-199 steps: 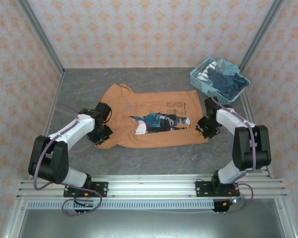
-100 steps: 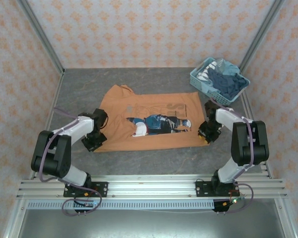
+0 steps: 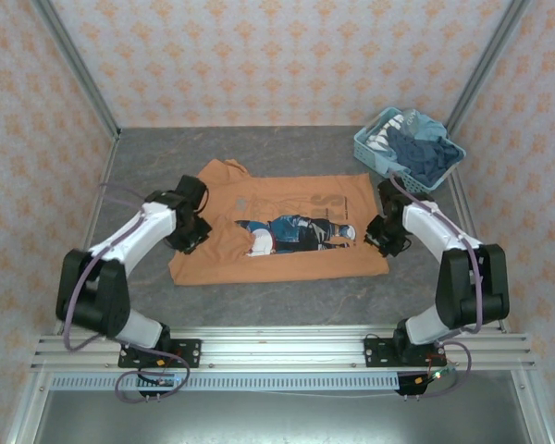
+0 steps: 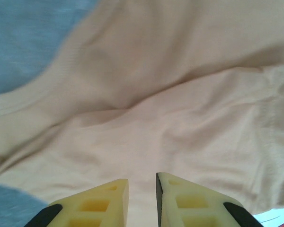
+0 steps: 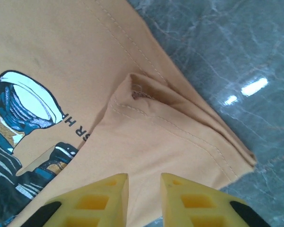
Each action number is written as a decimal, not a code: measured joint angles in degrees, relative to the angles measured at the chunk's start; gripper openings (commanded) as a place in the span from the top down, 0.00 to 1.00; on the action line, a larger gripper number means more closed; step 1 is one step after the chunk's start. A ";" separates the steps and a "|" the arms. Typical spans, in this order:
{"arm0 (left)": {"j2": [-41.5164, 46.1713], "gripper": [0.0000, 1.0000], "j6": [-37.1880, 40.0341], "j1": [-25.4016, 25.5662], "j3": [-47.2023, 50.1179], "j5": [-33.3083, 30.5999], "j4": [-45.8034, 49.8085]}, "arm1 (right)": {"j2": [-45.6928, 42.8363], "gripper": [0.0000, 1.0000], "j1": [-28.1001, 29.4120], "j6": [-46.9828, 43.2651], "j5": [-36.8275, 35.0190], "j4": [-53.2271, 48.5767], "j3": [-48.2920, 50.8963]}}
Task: Fold and stack the t-shirts
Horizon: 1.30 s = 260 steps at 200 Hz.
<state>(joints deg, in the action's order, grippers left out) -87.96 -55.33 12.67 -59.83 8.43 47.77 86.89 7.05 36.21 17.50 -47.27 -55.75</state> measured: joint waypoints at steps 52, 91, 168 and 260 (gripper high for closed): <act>-14.29 0.82 0.33 0.85 -6.21 1.16 -2.51 | 8.59 0.79 0.00 -0.09 -0.17 1.81 -2.34; -12.76 0.82 0.31 0.85 -0.94 0.04 -4.26 | 9.84 0.74 0.33 1.62 -0.33 1.92 -0.33; 0.98 0.74 0.46 0.00 13.07 -3.02 -0.94 | -1.05 0.66 5.03 8.46 3.78 1.20 11.26; -20.92 0.45 10.67 -5.92 -36.65 -7.67 3.87 | 6.10 0.56 4.48 -2.21 -4.26 9.55 -16.83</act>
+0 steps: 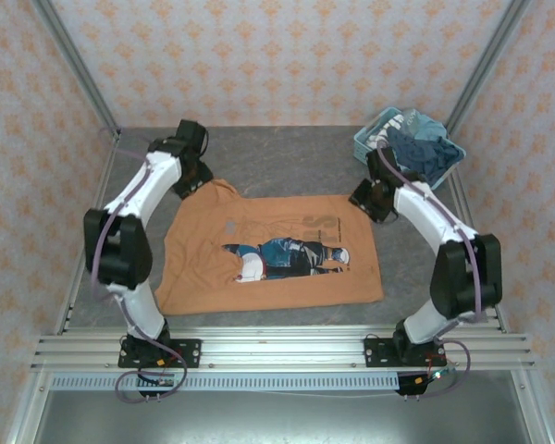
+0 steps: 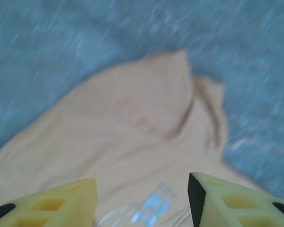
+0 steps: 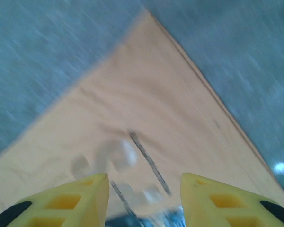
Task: Fold and stack the t-shirts
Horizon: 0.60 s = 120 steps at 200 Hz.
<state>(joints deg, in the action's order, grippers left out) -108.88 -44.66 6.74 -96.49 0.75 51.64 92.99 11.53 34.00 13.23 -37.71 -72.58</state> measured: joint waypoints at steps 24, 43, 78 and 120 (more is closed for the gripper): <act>-12.35 0.46 3.15 -1.38 -13.16 0.00 0.24 | 7.10 0.56 -1.55 -2.89 -1.07 0.87 -7.74; -20.70 0.47 6.10 -1.77 -21.79 0.04 0.70 | 11.91 0.55 -2.58 -4.37 -1.55 0.96 -11.87; -29.11 0.50 9.86 -1.51 -28.89 1.81 0.90 | 16.37 0.55 -3.30 -6.05 -2.29 0.68 -13.81; -30.14 0.51 10.80 1.09 -29.16 1.73 2.82 | 17.86 0.55 -3.72 -6.23 -2.58 0.04 -13.81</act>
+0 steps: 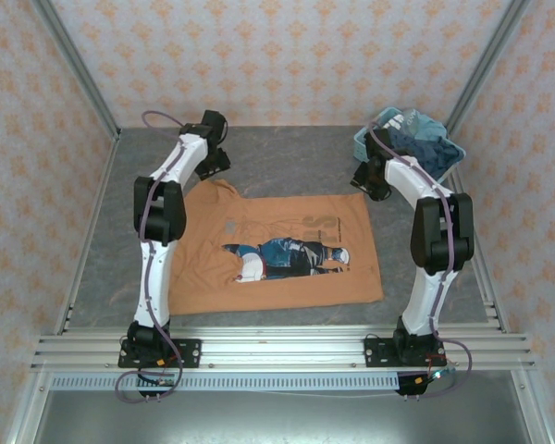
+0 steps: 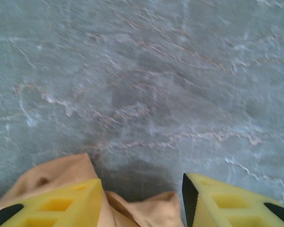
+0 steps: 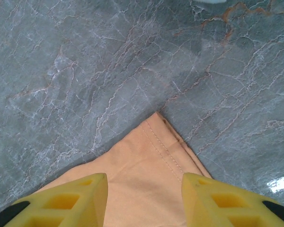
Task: Fold and stack the t-shirts
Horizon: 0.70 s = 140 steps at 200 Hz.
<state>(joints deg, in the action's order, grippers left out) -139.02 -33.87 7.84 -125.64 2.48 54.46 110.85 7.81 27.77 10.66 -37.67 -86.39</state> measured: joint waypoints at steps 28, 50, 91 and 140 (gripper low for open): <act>0.00 0.53 0.57 2.64 0.50 -0.46 0.24 | 0.00 0.55 -0.15 0.04 0.04 0.00 0.00; -0.02 0.57 1.01 3.91 0.46 -1.29 0.70 | -0.04 0.54 -0.15 0.17 0.50 0.04 0.09; -0.31 0.65 1.38 4.13 0.46 -3.34 2.03 | -3.37 0.54 -0.15 0.70 2.10 0.11 2.51; -1.90 0.75 1.53 4.17 0.44 -4.50 2.84 | -8.90 0.54 -0.15 1.29 3.48 0.04 2.78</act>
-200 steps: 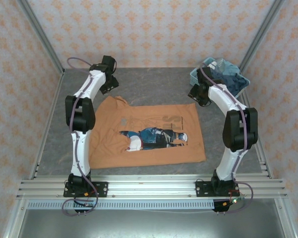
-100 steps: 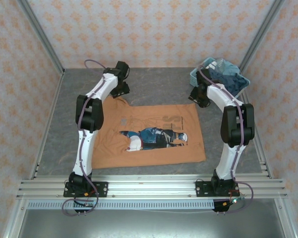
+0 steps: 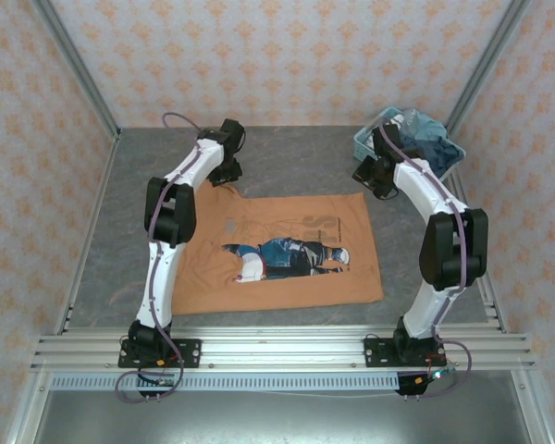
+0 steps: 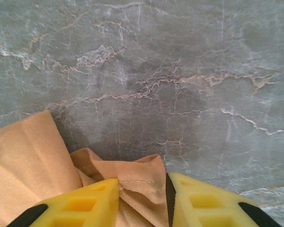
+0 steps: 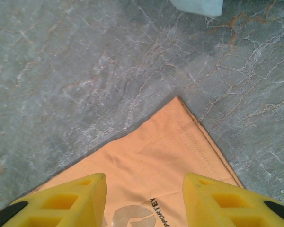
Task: Fold and stack the t-shirts
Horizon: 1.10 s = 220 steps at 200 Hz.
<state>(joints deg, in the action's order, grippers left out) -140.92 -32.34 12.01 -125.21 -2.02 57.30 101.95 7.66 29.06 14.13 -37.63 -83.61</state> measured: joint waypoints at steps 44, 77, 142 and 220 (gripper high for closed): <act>-0.98 1.00 1.03 0.31 -0.24 -0.68 -0.17 | -0.87 0.54 0.02 0.74 0.90 -0.02 0.00; -0.98 1.00 2.95 2.05 -1.38 -3.30 0.48 | -1.38 0.54 0.02 0.92 0.92 -0.02 0.00; -0.59 1.00 5.49 9.25 -4.24 -9.68 2.78 | -2.12 0.54 0.02 0.94 0.94 0.02 0.42; 0.17 0.83 6.93 14.71 -4.07 -16.26 3.06 | -2.36 0.54 0.02 1.16 1.36 0.00 2.34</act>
<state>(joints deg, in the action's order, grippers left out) -140.75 -25.41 26.72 -129.27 -18.28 60.36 99.59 7.68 30.22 15.49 -37.63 -81.28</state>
